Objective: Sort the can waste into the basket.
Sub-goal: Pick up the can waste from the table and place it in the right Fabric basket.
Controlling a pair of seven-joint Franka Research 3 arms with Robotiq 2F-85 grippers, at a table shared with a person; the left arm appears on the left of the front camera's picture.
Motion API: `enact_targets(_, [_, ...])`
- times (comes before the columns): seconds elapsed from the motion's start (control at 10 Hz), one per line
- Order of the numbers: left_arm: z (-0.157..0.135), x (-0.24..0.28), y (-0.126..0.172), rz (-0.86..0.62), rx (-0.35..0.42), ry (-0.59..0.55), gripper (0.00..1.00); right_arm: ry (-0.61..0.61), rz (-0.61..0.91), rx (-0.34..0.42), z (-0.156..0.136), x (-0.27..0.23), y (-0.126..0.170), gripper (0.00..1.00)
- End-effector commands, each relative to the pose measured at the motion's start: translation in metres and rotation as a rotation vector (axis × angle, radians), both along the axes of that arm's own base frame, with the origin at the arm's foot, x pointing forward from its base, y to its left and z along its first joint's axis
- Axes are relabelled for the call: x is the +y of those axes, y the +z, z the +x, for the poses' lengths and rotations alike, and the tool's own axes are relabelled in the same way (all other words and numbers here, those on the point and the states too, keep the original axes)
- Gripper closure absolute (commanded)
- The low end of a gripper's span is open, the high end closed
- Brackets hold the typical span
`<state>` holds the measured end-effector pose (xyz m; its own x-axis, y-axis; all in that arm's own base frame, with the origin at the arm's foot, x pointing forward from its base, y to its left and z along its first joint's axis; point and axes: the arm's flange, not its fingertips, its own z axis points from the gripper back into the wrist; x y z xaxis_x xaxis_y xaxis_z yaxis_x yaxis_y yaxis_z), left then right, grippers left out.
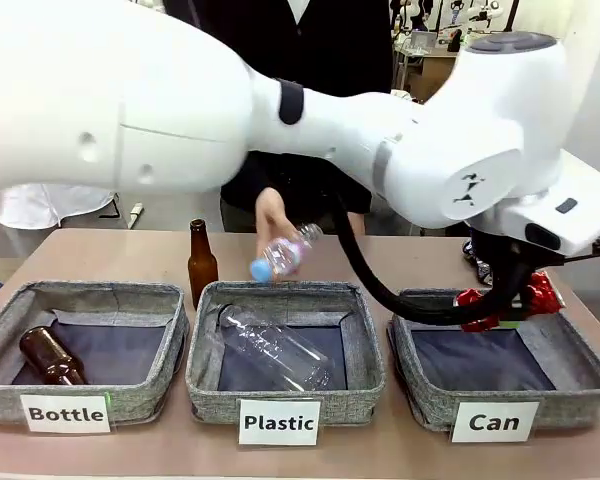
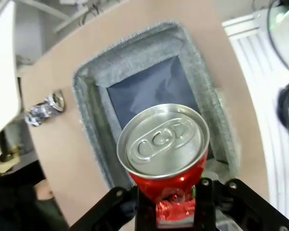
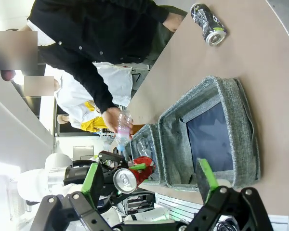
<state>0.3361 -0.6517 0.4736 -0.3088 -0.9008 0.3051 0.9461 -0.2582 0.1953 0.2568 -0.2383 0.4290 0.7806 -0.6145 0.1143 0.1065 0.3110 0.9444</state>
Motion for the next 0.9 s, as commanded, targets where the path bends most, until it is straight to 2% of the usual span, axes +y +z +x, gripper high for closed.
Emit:
enact_targets(0.0, [0.012, -0.0212, 0.0021, 0.045, -0.011, 0.015, 0.72, -0.004, 0.004, -0.038, 0.0023, 0.0, -0.0011, 0.0])
enact_targets(0.5, [0.0092, -0.0212, -0.0014, 0.051, -0.022, 0.007, 0.69, -0.004, 0.004, -0.038, 0.0023, 0.0, -0.0011, 0.0])
enact_targets(0.6, [0.0109, -0.0197, -0.0014, 0.044, -0.021, 0.01, 0.32, -0.004, 0.004, -0.038, 0.0023, 0.0, -0.0011, 0.0])
enact_targets(0.7, [0.0123, -0.0193, -0.0016, 0.053, -0.023, 0.007, 0.12, -0.004, 0.004, -0.038, 0.0023, 0.0, -0.0011, 0.0])
enact_targets(0.8, [0.0121, -0.0189, -0.001, 0.049, -0.026, 0.003, 0.0, -0.004, 0.004, -0.038, 0.0023, 0.0, -0.0011, 0.0])
